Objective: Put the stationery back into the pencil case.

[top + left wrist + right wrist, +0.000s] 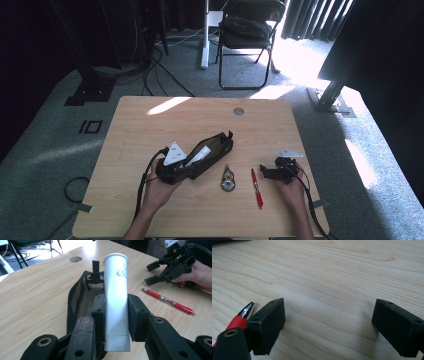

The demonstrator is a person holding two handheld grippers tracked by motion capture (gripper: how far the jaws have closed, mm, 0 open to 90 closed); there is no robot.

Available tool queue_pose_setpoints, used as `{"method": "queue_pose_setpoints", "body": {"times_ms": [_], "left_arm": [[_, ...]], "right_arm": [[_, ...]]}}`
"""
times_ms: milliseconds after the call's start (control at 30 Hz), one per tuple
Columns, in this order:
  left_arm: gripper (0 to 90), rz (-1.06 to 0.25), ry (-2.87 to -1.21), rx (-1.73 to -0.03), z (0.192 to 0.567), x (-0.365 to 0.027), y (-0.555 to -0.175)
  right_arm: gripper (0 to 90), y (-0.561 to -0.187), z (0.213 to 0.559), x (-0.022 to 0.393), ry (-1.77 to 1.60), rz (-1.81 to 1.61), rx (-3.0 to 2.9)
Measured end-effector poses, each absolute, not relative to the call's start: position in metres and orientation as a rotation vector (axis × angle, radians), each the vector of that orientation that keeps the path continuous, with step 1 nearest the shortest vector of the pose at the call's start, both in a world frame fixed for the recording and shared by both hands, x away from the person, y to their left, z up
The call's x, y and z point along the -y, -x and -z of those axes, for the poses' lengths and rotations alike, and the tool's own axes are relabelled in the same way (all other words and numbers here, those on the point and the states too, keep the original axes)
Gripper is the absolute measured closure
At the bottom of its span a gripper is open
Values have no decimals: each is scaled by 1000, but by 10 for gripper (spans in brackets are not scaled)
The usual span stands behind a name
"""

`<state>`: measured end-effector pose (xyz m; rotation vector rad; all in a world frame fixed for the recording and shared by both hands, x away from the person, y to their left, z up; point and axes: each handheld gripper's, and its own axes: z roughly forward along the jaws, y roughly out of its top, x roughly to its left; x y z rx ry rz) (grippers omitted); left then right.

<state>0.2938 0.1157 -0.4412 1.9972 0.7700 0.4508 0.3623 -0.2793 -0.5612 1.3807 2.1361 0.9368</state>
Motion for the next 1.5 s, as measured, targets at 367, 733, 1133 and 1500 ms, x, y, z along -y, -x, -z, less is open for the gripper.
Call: {"method": "queue_pose_setpoints", "body": {"times_ms": [367, 733, 1133, 1500], "left_arm": [[707, -458, -1991, -768, 439, -113, -300], [707, -458, -1991, -771, 441, -110, -307], [707, -458, -1985, -777, 444, -109, -315], [707, -470, -1995, -772, 447, -106, -320]], "right_arm": [[113, -362, 561, 279, -1381, -937, -2136], [112, -362, 561, 279, -1380, -937, -2136], [113, -362, 561, 279, -1381, -937, -2136], [113, -362, 561, 279, -1381, -937, -2136]]}}
